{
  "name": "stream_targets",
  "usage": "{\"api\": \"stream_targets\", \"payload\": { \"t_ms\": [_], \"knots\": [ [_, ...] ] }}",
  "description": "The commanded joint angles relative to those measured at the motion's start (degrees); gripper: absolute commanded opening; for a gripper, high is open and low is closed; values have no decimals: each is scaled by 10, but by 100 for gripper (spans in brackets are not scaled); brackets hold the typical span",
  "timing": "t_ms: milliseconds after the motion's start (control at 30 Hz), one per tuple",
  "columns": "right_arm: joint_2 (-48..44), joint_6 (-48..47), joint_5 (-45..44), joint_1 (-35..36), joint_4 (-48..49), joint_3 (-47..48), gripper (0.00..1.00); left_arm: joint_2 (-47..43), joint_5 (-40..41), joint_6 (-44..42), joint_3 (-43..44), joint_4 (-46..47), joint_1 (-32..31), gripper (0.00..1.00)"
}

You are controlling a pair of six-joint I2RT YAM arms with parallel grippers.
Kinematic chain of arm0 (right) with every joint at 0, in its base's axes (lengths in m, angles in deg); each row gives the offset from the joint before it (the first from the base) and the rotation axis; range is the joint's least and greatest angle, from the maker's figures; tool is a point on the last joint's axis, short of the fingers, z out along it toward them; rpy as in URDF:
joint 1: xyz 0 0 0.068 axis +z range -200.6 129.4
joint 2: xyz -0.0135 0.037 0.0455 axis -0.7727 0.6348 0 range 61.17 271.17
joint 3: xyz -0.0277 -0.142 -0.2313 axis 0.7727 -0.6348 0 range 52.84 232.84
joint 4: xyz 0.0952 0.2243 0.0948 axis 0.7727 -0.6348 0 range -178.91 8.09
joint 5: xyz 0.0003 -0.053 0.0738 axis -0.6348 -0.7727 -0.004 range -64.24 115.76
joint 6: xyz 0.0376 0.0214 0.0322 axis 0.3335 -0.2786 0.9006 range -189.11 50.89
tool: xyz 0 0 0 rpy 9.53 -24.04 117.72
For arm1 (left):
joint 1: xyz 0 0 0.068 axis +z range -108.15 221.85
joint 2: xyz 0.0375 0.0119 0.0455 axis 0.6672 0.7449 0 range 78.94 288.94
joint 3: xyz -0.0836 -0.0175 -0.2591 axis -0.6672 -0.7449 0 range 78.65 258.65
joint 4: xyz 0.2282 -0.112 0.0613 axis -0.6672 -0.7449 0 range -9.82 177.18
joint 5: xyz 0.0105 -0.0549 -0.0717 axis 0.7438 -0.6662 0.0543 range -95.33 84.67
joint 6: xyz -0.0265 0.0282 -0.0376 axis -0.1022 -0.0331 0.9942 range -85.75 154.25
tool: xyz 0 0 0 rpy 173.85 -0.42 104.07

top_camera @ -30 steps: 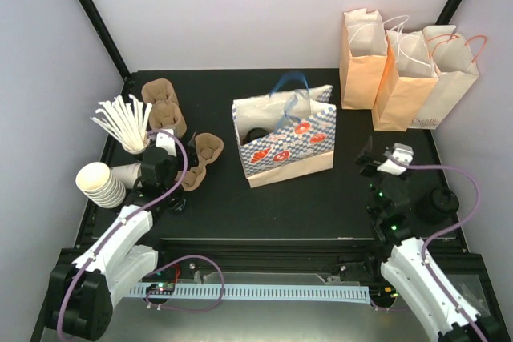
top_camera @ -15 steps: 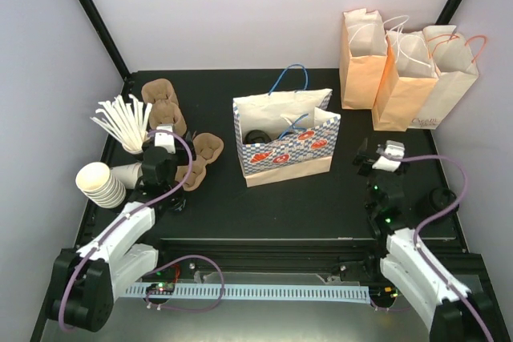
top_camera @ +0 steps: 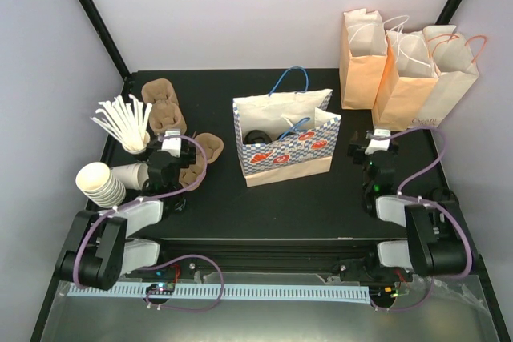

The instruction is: Pack the takeout coffee

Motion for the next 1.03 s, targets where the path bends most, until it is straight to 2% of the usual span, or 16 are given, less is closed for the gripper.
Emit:
{"api": "stream_targets", "payload": {
  "t_ms": [0,33,100,167,233,333,1000],
  "knots": [
    [73,6,81,-53,184,-25,99,43,-1,-13,5,134,32,99],
    [82,6,87,-56,195,-17,100,58,-10,-9,0,154,39,99],
    [65,10,98,-61,91,16,100,93,-28,4,-2,180,54,99],
    [75,8,111,-66,137,4,100,127,-46,8,8,203,69,99],
    [64,6,121,-66,95,15,100,131,-80,13,7,213,87,99],
    [70,7,119,-66,111,10,100,112,-81,24,30,135,88,99],
    [66,4,124,-66,103,13,100,111,-80,26,29,139,88,99]
  ]
}}
